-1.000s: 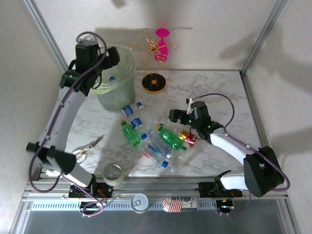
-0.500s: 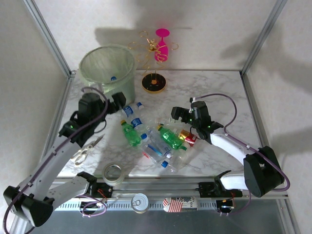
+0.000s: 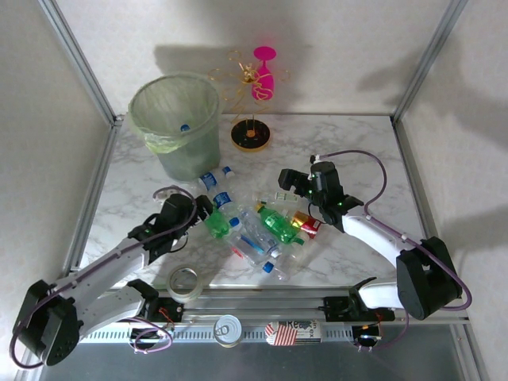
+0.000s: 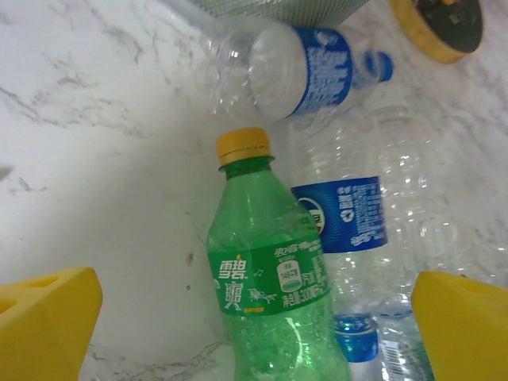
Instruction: Put the plastic bottles in the bin
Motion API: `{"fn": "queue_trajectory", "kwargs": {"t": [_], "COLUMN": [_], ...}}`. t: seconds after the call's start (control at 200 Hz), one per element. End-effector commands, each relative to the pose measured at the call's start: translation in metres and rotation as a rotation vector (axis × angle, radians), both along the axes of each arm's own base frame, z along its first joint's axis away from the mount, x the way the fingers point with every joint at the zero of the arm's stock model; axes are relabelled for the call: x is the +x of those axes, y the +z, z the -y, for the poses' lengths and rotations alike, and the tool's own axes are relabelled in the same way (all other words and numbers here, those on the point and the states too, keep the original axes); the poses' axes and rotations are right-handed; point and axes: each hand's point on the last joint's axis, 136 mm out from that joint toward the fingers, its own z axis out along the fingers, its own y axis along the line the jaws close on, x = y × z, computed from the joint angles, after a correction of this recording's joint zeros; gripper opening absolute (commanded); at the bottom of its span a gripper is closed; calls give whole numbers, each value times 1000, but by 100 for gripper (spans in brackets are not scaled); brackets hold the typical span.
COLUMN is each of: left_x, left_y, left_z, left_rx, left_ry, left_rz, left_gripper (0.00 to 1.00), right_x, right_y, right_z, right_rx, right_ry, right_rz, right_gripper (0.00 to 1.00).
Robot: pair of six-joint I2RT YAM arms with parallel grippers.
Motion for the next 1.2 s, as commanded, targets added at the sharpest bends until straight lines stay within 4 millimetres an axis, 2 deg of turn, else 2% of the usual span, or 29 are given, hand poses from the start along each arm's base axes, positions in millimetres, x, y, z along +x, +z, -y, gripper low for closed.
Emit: {"fn": "queue_trajectory", "kwargs": {"t": [0.0, 0.2, 0.376, 0.556, 0.686, 0.831, 1.067, 1.192], "left_x": [8, 10, 6, -3, -7, -7, -2, -3], "left_y": [-4, -24, -45, -64, -69, -73, -78, -81], "left_z": [5, 28, 35, 22, 9, 4, 6, 5], "left_rx": [-25, -16, 50, 152, 217, 233, 259, 278], "left_ry": [51, 8, -12, -7, 8, 22, 11, 6], "left_rz": [27, -17, -79, -138, -148, -146, -155, -167], "left_gripper": [100, 100, 100, 96, 93, 89, 70, 65], "right_x": [3, 1, 0, -2, -3, -2, -4, -5], "right_y": [7, 4, 4, 3, 0, 0, 1, 3], "right_z": [1, 6, 10, 17, 20, 20, 22, 25], "right_rx": [20, 4, -13, -40, -54, -57, -65, -68], "right_ry": [-15, -30, -40, -54, -59, -56, -59, -70], "right_rz": [13, 8, 17, 26, 26, 29, 33, 43], "right_gripper": [99, 99, 99, 99, 99, 99, 99, 99]}}
